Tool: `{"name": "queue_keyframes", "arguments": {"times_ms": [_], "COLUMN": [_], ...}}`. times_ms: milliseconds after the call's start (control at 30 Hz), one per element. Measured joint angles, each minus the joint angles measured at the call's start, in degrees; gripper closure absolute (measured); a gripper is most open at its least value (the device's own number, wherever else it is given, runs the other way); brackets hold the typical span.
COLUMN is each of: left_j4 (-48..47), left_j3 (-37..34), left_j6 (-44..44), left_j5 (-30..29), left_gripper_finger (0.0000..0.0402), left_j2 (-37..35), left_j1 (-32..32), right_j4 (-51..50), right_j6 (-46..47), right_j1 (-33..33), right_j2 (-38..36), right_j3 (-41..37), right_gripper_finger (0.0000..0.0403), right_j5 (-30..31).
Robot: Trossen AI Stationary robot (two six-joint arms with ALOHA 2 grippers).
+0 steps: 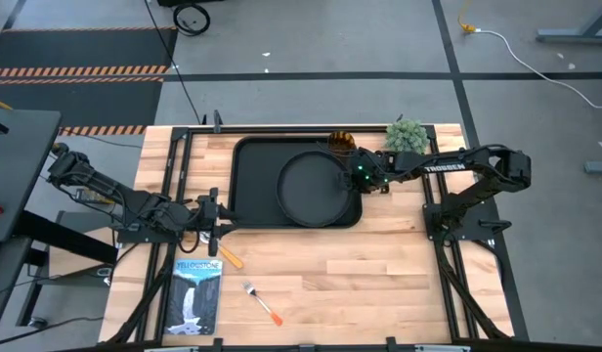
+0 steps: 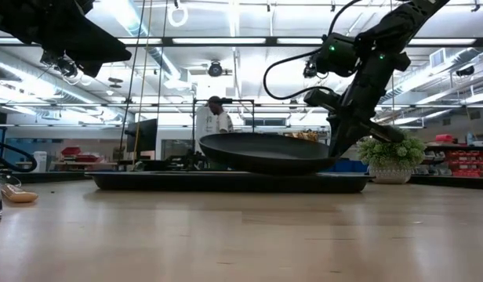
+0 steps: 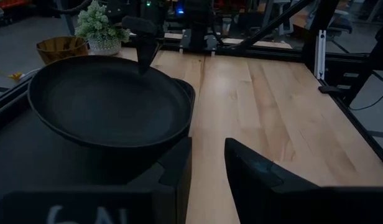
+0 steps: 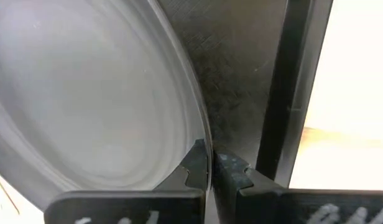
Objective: Pick and place plate/cup/fork/spoon on tray
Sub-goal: Put the black plate on the black tray at the bottom of the brown glass
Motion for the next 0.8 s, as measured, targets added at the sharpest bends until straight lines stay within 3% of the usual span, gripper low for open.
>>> {"name": "queue_keyframes", "arguments": {"times_ms": [567,800], "left_j4": [-0.07,-0.07], "left_j3": [0.04,0.04], "left_j6": [0.4,0.46], "left_j5": [0.0,0.0], "left_gripper_finger": [0.0298,0.0298], "left_j2": [0.0,0.0], "left_j1": [0.0,0.0], "right_j4": [-2.1,-2.08], "right_j6": [-1.48,-2.58], "right_j1": [0.02,0.04], "right_j2": [0.0,0.0], "right_j3": [0.0,0.0], "right_gripper_finger": [0.0389,0.0365], "right_j5": [0.19,-1.36]}}
